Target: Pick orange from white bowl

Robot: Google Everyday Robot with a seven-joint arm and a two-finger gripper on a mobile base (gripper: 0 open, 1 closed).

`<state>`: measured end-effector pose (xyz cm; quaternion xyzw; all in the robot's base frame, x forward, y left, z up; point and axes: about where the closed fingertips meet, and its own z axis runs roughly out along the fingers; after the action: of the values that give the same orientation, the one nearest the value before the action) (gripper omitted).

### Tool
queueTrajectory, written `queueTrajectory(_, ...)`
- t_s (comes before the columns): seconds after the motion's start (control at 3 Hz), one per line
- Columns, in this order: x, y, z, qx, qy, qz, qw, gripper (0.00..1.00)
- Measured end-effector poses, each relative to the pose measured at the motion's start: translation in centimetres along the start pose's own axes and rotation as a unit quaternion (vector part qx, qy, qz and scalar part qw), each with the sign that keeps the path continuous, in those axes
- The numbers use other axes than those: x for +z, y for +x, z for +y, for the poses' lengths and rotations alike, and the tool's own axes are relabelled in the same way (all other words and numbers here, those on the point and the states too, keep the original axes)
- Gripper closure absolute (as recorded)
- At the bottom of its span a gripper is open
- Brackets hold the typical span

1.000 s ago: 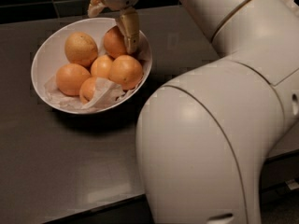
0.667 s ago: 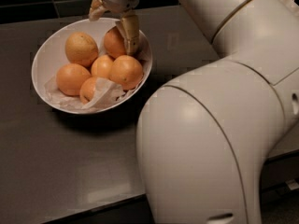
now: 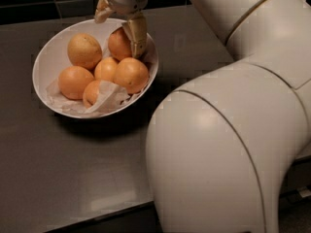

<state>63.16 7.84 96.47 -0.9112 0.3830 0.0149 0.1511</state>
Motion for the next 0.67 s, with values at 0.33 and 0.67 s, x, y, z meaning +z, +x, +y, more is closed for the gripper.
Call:
queueTrajectory(0.33, -0.1, -0.07, 0.38, 0.002, -0.002, 0.001, 1.0, 0.16)
queueTrajectory(0.67, -0.09, -0.07, 0.38, 0.002, -0.002, 0.001, 1.0, 0.16)
